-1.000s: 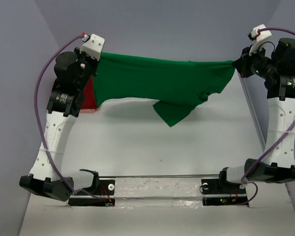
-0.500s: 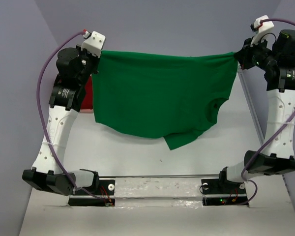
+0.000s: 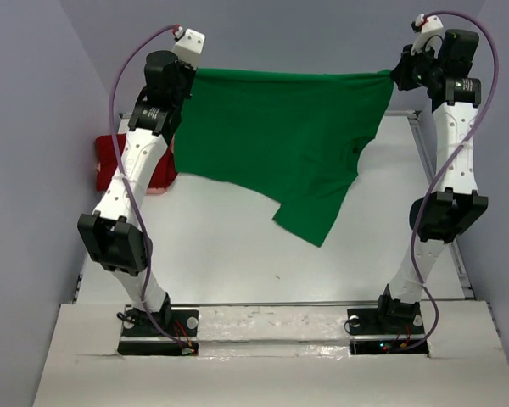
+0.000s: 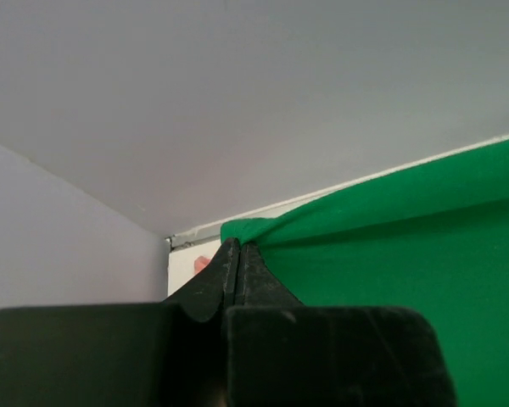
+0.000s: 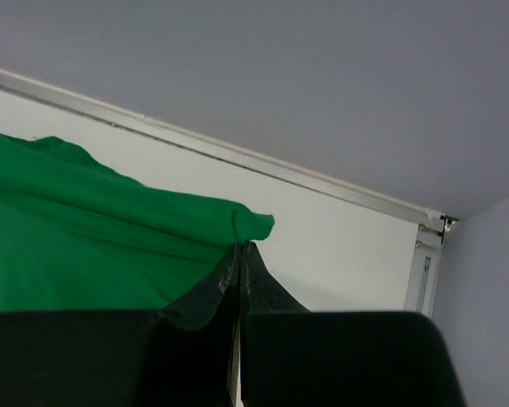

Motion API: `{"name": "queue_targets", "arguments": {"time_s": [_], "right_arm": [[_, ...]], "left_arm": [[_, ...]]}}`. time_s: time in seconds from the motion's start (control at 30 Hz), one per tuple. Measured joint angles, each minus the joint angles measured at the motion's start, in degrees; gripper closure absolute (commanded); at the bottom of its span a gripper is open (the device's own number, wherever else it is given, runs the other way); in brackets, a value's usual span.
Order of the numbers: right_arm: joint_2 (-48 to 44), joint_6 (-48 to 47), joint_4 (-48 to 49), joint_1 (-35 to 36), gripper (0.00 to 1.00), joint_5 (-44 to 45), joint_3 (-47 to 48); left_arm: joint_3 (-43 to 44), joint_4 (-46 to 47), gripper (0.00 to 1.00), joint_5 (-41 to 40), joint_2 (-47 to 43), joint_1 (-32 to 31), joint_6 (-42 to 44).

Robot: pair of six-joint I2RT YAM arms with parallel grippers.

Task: Fold and stack the t-shirts
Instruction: Flatten out the tshirt

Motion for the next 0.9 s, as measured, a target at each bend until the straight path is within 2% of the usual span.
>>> {"name": "queue_targets", "arguments": {"time_s": [0.23, 0.3, 0.43, 0.6, 0.73, 0.77, 0.9], "right_arm": [[3.93, 0.68, 0.61, -0.07, 1.0, -1.22, 10.12], [2.69, 0.87, 1.14, -0.13, 1.0, -2.34, 9.92], [-4.44, 1.57, 1.77, -0.24, 1.0, -5.35, 2.62], [-17.49, 1.68, 1.86, -0.24, 1.0, -7.69, -12.35], [-28.92, 0.98, 1.4, -0.24, 1.0, -9.09, -24.28], [-33.68, 0.63, -0.22, -0.22, 1.0, -9.4, -29.66], [-40.28, 0.13, -4.63, -0.17, 1.0, -9.27, -33.92]], "left_arm": [[8.04, -0.66, 1.0, -8.22, 5.27, -5.11, 1.38], [8.39, 0.0, 1.0, -10.75, 4.92, -7.17, 2.51], [5.62, 0.76, 1.0, -12.68, 2.78, -9.9, 3.72], [-7.85, 2.69, 1.0, -11.45, -5.77, -8.92, 3.78], [-23.37, 4.59, 1.0, -7.28, -15.67, -4.68, 1.81], [-31.41, 4.72, 1.0, -5.25, -20.92, -2.6, 0.57], [-38.86, 4.85, 1.0, -2.34, -25.86, -2.25, -0.72]]}}
